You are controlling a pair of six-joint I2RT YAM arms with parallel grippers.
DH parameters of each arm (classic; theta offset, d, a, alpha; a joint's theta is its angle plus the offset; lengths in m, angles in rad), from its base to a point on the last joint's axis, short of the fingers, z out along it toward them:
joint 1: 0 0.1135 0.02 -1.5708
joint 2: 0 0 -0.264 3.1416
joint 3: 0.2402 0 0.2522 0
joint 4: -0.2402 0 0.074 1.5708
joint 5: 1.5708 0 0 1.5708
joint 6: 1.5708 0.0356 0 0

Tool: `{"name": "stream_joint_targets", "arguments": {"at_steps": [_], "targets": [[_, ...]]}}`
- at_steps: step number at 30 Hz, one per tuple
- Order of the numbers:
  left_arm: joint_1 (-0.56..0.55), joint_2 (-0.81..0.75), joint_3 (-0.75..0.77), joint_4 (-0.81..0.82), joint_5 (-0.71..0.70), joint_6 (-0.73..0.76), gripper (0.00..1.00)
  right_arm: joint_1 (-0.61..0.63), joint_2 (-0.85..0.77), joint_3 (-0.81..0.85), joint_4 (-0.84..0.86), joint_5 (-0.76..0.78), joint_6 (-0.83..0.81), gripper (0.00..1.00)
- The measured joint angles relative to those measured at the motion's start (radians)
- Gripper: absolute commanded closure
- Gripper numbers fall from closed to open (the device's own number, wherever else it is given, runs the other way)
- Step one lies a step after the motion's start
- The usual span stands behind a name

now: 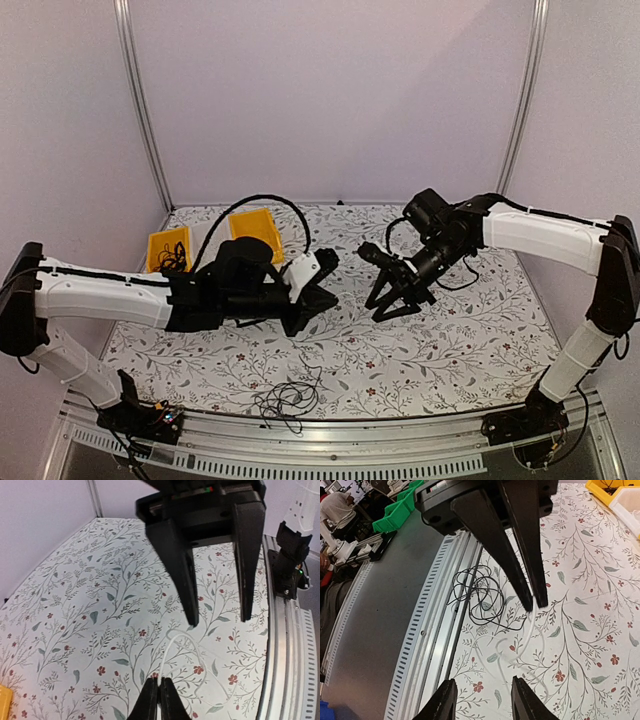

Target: Untangle the cables

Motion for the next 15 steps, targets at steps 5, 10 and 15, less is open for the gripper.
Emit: {"name": "stream_joint_targets", "arguments": {"at_steps": [5,10,15], "targets": [[0.119,-0.148,-0.022,-0.088,-0.124,-0.050,1.00,-0.111,-0.084,-0.084,0.099,0.055,0.035,0.56],[0.325,-0.266,-0.022,-0.199,-0.275,-0.120,1.00,-0.145,-0.104,-0.149,0.183,0.150,0.076,0.55],[0.518,-0.285,-0.022,-0.290,-0.367,-0.180,1.00,-0.144,-0.087,-0.158,0.220,0.214,0.091,0.53]]}}
